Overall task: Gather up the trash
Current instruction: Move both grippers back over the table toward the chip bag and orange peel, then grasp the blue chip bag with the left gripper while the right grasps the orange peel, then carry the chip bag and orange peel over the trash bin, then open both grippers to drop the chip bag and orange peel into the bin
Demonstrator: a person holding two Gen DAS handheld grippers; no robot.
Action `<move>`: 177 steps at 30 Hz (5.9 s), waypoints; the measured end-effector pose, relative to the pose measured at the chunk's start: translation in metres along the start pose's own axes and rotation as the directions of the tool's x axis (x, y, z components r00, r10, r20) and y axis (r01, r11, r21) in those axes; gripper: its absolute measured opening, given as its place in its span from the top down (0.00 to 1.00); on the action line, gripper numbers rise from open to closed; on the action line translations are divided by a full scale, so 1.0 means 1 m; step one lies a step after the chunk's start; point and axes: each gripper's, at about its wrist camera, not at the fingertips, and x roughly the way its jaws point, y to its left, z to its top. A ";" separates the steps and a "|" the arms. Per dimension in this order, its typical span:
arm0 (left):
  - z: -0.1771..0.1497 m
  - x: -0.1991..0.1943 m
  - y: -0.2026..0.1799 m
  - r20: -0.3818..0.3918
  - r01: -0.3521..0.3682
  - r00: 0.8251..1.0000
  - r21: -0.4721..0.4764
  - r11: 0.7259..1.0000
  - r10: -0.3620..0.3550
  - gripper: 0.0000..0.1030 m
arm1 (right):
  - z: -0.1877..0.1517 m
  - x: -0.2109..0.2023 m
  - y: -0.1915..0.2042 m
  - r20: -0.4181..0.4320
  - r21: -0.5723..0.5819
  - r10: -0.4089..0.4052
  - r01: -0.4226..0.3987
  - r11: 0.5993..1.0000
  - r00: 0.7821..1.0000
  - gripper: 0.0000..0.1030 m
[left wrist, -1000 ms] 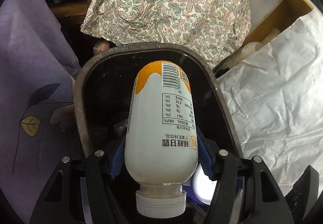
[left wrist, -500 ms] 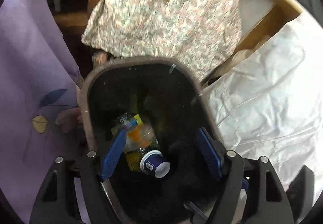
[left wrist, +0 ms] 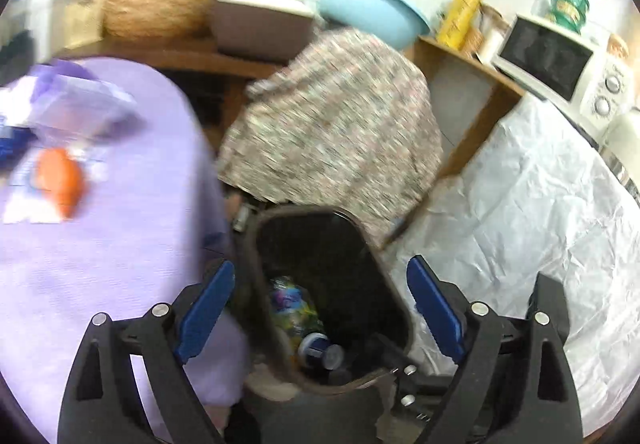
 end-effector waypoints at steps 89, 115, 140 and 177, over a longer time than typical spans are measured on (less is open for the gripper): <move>0.035 -0.101 0.230 0.094 -0.394 0.907 -0.159 0.905 0.411 0.60 | 0.084 0.085 0.231 -0.137 -0.304 0.301 -0.329 0.894 0.944 0.82; -0.046 -0.163 0.160 0.210 -0.047 0.972 -0.264 0.963 0.105 0.63 | 0.045 -0.011 0.198 -0.023 -0.267 0.309 -0.304 0.914 0.951 0.82; -0.032 -0.046 0.012 0.111 0.075 0.991 -0.003 0.997 -0.074 0.63 | 0.007 -0.020 0.011 -0.007 -0.053 0.004 -0.004 0.999 1.000 0.82; -0.064 0.153 -0.014 -0.250 0.109 0.963 0.023 0.994 -0.100 0.56 | -0.045 0.038 -0.081 -0.121 0.136 -0.158 0.174 0.975 0.980 0.46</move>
